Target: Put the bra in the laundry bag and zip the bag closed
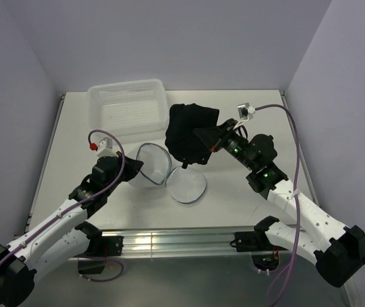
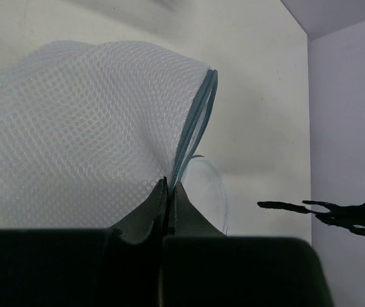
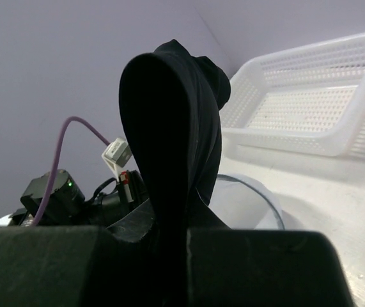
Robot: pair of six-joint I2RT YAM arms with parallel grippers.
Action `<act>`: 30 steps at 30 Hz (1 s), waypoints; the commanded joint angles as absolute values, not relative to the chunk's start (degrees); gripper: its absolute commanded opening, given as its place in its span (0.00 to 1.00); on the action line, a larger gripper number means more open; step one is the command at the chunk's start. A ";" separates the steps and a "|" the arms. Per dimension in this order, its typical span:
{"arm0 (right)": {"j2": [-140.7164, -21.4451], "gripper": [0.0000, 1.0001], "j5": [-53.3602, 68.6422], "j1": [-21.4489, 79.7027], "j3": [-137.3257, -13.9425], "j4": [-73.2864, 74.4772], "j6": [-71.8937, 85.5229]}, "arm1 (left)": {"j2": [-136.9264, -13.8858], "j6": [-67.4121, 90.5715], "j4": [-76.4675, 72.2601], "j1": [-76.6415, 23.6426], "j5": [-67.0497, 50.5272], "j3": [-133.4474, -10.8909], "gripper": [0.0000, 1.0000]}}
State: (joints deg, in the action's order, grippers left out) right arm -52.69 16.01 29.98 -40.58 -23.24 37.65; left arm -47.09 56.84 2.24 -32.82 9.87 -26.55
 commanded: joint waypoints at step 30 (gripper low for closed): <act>-83.22 0.00 -18.90 53.35 -37.89 -70.57 39.46 | -39.03 64.69 -10.82 -32.96 8.43 -17.14 0.00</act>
